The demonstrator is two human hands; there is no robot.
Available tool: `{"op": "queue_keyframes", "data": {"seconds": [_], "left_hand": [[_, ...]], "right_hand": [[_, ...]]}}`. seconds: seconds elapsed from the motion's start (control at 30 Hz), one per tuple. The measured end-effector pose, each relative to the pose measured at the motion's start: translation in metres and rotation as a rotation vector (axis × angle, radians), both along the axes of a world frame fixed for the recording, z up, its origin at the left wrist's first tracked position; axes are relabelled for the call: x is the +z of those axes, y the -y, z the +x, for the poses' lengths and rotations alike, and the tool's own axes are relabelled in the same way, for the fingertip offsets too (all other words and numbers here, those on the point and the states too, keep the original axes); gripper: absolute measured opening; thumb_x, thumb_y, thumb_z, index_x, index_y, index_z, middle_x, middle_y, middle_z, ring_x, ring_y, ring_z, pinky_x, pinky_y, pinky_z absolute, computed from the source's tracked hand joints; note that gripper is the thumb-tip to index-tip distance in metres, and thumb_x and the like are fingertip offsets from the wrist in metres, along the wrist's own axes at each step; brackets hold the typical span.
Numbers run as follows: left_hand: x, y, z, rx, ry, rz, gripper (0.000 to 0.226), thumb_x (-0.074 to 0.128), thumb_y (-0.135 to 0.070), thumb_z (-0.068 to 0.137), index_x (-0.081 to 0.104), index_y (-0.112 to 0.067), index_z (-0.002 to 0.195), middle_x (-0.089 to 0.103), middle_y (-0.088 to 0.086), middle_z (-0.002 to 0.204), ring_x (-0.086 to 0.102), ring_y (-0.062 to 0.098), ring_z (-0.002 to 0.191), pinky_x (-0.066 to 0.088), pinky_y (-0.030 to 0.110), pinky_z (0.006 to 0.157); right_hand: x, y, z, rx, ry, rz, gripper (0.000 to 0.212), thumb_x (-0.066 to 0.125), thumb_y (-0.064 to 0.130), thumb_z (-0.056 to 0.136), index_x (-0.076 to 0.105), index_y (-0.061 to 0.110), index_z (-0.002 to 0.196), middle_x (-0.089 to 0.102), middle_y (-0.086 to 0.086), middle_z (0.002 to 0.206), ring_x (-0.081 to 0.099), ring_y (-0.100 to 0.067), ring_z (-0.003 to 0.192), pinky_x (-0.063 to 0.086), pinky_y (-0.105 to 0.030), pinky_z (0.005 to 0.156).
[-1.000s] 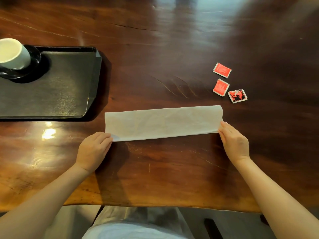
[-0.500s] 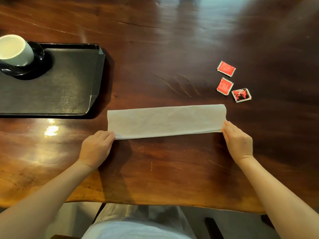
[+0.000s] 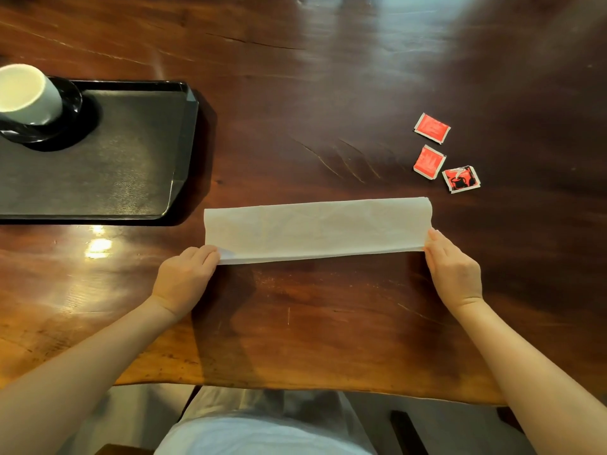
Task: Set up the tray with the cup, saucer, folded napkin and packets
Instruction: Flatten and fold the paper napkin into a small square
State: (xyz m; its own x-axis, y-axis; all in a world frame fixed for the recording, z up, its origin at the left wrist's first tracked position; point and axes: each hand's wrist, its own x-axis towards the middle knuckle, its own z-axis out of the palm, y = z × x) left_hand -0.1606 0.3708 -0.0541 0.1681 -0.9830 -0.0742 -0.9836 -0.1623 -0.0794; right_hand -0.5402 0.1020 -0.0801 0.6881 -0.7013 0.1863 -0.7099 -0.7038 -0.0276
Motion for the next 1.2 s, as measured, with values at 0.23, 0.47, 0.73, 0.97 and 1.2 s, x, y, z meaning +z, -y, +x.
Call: {"op": "queue_keyframes", "data": {"seconds": [0.23,0.47,0.73,0.97,1.2], "left_hand": [[0.01,-0.002,-0.02,0.109,-0.018,0.13,0.025,0.061,-0.021,0.086,0.066,0.0,0.099,0.069,0.014,0.096,0.068,0.026,0.077,0.053,0.029,0.046],[0.016,0.064,-0.054,0.45,-0.038,0.014,0.046,0.048,-0.039,0.092,0.045,-0.013,0.13,0.049,0.017,0.135,0.048,0.038,0.121,0.034,0.056,0.099],[-0.03,0.116,-0.068,0.031,-0.186,0.117,0.061,0.015,-0.054,0.093,0.013,-0.026,0.147,0.015,0.0,0.157,0.009,0.018,0.145,-0.003,0.056,0.112],[-0.036,0.105,-0.039,0.186,-0.188,0.07,0.069,0.01,-0.061,0.092,0.005,-0.025,0.15,0.0,-0.004,0.159,-0.006,0.014,0.145,-0.014,0.04,0.116],[-0.035,0.104,-0.039,0.174,-0.227,0.047,0.065,0.001,-0.057,0.092,-0.002,-0.024,0.148,-0.005,-0.005,0.158,-0.01,0.012,0.145,-0.011,0.043,0.117]], "right_hand": [[0.003,-0.007,0.001,-0.04,0.057,0.073,0.031,0.063,0.011,0.085,0.064,0.001,0.114,0.063,-0.018,0.122,0.064,-0.032,0.108,0.054,-0.042,0.086],[0.006,-0.012,0.013,-0.179,0.148,0.126,0.035,0.063,0.014,0.085,0.062,0.004,0.119,0.065,-0.015,0.119,0.066,-0.031,0.105,0.054,-0.042,0.083],[0.0,-0.017,0.013,-0.246,0.204,0.166,0.032,0.061,0.017,0.087,0.064,0.006,0.117,0.063,-0.012,0.124,0.064,-0.028,0.109,0.053,-0.039,0.085],[0.015,-0.019,0.027,-0.392,0.206,0.257,0.033,0.058,0.019,0.09,0.061,0.005,0.12,0.063,-0.014,0.124,0.064,-0.03,0.109,0.053,-0.041,0.088],[0.028,-0.075,0.202,0.059,0.082,0.454,0.05,0.033,0.028,0.1,0.023,0.011,0.147,0.021,-0.007,0.156,0.013,-0.021,0.146,0.009,-0.036,0.119]]}}
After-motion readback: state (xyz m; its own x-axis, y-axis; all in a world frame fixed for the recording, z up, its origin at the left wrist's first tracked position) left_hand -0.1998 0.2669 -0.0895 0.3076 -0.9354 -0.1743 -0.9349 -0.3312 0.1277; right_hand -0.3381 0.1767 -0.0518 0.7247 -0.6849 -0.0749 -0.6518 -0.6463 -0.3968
